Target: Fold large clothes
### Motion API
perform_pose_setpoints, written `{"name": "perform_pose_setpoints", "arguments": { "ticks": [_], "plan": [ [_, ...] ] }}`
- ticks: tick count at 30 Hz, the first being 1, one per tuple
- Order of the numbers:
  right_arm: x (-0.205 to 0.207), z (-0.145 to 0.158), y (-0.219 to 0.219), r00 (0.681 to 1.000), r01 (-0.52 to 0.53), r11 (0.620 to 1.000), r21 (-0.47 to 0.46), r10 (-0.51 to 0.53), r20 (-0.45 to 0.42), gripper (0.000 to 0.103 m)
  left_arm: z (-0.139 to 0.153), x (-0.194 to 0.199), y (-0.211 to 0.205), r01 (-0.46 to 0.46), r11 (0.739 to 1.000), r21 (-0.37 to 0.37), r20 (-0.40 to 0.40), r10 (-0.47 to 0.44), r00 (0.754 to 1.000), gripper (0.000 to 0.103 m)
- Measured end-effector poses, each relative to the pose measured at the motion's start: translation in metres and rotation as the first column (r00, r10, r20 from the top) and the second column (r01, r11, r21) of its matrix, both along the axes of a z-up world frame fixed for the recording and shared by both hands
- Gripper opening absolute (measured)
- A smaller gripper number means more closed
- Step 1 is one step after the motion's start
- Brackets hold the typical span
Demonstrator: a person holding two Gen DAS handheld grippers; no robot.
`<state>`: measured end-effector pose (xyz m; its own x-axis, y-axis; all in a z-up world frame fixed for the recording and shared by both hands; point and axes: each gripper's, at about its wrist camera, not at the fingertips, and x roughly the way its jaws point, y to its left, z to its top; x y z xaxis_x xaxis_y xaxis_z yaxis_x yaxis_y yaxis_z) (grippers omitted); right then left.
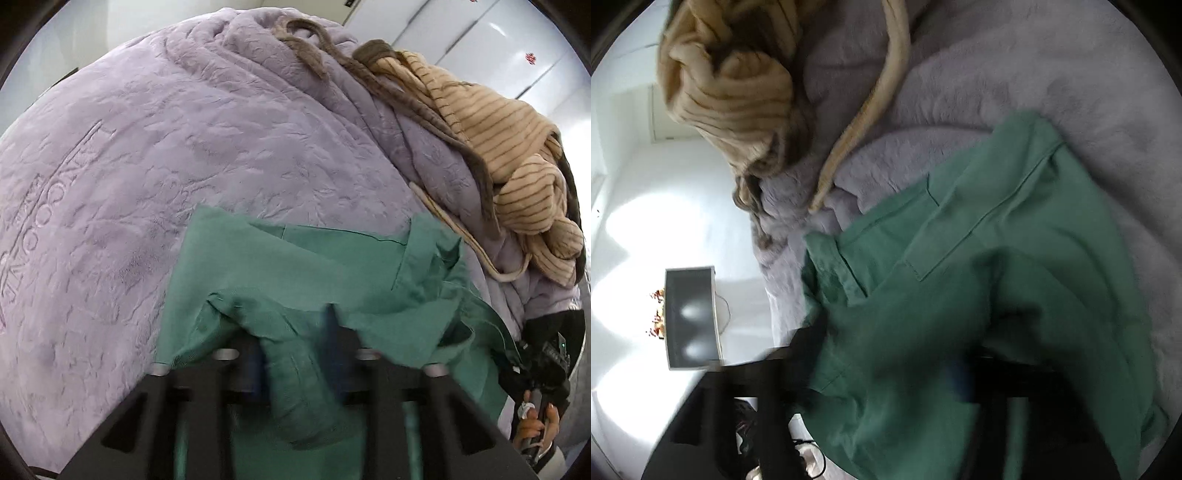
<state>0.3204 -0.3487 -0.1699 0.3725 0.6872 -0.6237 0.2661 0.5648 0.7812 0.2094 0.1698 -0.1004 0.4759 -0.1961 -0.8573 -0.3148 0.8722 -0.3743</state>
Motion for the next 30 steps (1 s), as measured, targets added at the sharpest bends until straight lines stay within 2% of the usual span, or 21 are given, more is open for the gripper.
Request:
{"name": "perform_pose_setpoints", "arguments": {
  "ticks": [1, 2, 3, 4, 5, 6, 7, 9, 10, 11, 12, 14, 15, 16, 17, 20, 22, 24, 26, 29, 30],
  "plan": [
    [-0.002, 0.007, -0.001, 1.0, 0.002, 1.0, -0.018, -0.001, 0.019, 0.07, 0.007, -0.003, 0.001, -0.002, 1.0, 0.01, 0.015, 0.002, 1.0, 0.065],
    [-0.004, 0.019, -0.002, 0.999, -0.006, 0.999, -0.049, 0.009, 0.044, 0.07, 0.017, -0.008, 0.003, -0.011, 0.999, 0.036, 0.035, 0.01, 0.999, 0.068],
    [-0.006, 0.028, -0.002, 0.998, -0.015, 0.996, -0.086, 0.021, 0.061, 0.07, 0.028, -0.011, 0.005, -0.023, 0.996, 0.081, 0.059, 0.018, 0.998, 0.076],
    [-0.008, 0.041, 0.0, 0.996, -0.031, 0.985, -0.169, 0.046, 0.083, 0.07, 0.037, -0.013, 0.006, -0.024, 0.994, 0.11, 0.083, 0.015, 0.996, 0.08],
    [-0.009, 0.05, 0.001, 0.992, -0.046, 0.967, -0.25, 0.073, 0.099, 0.07, 0.047, -0.015, 0.008, -0.013, 0.99, 0.137, 0.113, -0.003, 0.994, 0.08],
    [-0.009, 0.059, 0.006, 0.987, -0.063, 0.933, -0.355, 0.111, 0.116, 0.07, 0.052, -0.015, 0.007, 0.0, 0.988, 0.154, 0.12, -0.019, 0.993, 0.08],
    [-0.009, 0.066, 0.011, 0.981, -0.073, 0.876, -0.478, 0.149, 0.124, 0.07, 0.053, -0.014, 0.006, 0.02, 0.985, 0.174, 0.118, -0.041, 0.992, 0.08],
    [-0.005, 0.066, 0.014, 0.976, -0.078, 0.774, -0.628, 0.187, 0.109, 0.07, 0.049, -0.008, -0.001, 0.069, 0.969, 0.239, 0.092, -0.094, 0.991, 0.08],
    [-0.003, 0.06, 0.012, 0.979, -0.084, 0.762, -0.643, 0.184, 0.091, 0.07, 0.044, -0.006, -0.006, 0.086, 0.959, 0.271, 0.077, -0.111, 0.991, 0.08],
    [0.0, 0.053, 0.009, 0.982, -0.092, 0.766, -0.636, 0.177, 0.071, 0.07, 0.035, -0.002, -0.011, 0.103, 0.948, 0.302, 0.055, -0.125, 0.991, 0.08],
    [0.002, 0.041, 0.004, 0.986, -0.101, 0.783, -0.614, 0.16, 0.043, 0.07, 0.029, 0.001, -0.013, 0.11, 0.943, 0.313, 0.044, -0.131, 0.99, 0.08],
    [0.006, 0.027, 0.003, 0.988, -0.114, 0.793, -0.599, 0.151, 0.012, 0.069, 0.016, 0.011, -0.016, 0.115, 0.943, 0.311, 0.031, -0.131, 0.991, 0.08],
    [0.007, 0.02, 0.005, 0.986, -0.138, 0.784, -0.605, 0.168, -0.008, 0.064, 0.013, 0.015, -0.016, 0.11, 0.945, 0.308, 0.029, -0.125, 0.992, 0.08],
    [0.007, 0.015, 0.008, 0.981, -0.165, 0.768, -0.618, 0.192, -0.023, 0.029, 0.008, 0.02, -0.017, 0.103, 0.945, 0.312, 0.024, -0.116, 0.993, 0.08],
    [0.007, 0.013, 0.014, 0.975, -0.191, 0.751, -0.632, 0.218, -0.036, 0.004, 0.003, 0.026, -0.017, 0.088, 0.942, 0.325, 0.01, -0.096, 0.995, 0.08],
    [0.005, 0.021, 0.018, 0.973, -0.166, 0.704, -0.69, 0.232, 0.003, 0.004, -0.003, 0.029, -0.018, 0.067, 0.943, 0.327, -0.005, -0.069, 0.998, 0.08],
    [0.012, 0.018, 0.007, 0.979, -0.148, 0.702, -0.697, 0.205, -0.001, 0.005, -0.008, 0.029, -0.021, 0.072, 0.926, 0.37, -0.023, -0.068, 0.997, 0.08],
    [0.015, 0.012, -0.004, 0.984, -0.142, 0.717, -0.682, 0.178, -0.019, 0.009, -0.019, 0.029, -0.022, 0.091, 0.897, 0.432, -0.065, -0.07, 0.995, 0.08],
    [0.013, 0.012, -0.01, 0.987, -0.134, 0.728, -0.672, 0.161, -0.022, 0.018, -0.025, 0.026, -0.017, 0.089, 0.888, 0.451, -0.087, -0.055, 0.995, 0.08],
    [-0.002, 0.025, -0.018, 0.99, -0.111, 0.727, -0.678, 0.142, -0.009, 0.037, -0.018, 0.015, 0.0, 0.064, 0.909, 0.412, -0.089, -0.03, 0.996, 0.08],
    [-0.01, 0.031, -0.02, 0.991, -0.102, 0.734, -0.672, 0.136, -0.003, 0.038, -0.015, 0.011, 0.003, 0.069, 0.914, 0.399, -0.088, -0.036, 0.995, 0.08]
  ]
}}
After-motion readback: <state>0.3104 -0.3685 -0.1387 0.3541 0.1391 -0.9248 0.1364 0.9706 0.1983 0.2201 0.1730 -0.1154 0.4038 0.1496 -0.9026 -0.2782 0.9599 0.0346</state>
